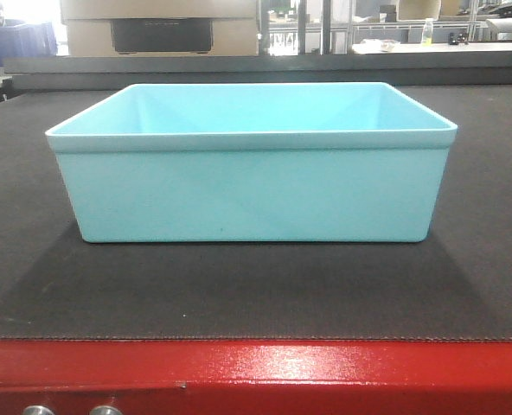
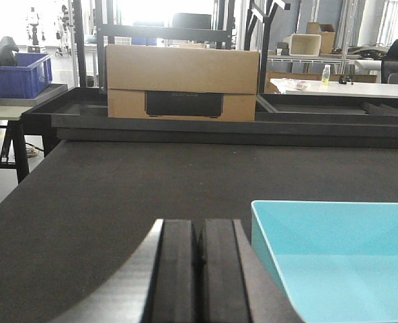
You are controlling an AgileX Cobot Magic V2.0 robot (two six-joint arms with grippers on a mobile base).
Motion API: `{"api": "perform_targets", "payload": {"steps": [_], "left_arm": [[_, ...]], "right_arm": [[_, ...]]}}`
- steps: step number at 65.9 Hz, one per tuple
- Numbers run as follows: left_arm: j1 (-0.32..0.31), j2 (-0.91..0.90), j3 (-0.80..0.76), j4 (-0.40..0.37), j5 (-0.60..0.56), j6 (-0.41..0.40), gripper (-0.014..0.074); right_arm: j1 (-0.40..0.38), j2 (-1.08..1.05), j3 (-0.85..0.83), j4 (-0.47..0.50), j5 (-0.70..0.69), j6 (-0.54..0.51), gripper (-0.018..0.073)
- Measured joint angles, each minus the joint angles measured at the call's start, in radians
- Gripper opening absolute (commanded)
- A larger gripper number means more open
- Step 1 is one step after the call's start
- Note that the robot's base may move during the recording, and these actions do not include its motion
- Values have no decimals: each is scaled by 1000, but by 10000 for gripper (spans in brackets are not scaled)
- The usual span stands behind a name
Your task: Fetch blue bin and place on conveyor start
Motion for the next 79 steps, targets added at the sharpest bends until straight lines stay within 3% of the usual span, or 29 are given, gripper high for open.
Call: {"api": "perform_targets", "payload": {"steps": [6,15,40,79], "left_arm": [[7,-7,2,-11,0,3,-111],[53,-67,65,-60,-10,90,-111],[83,-259,516,-84,-289,120,-111],[83,-264,536,-85,-290,124,-111]], "right_arm": [[0,0,0,0,0,0,-162],[0,0,0,0,0,0,-162],[0,0,0,0,0,0,-162],[0,0,0,0,-14,0,-162]]}}
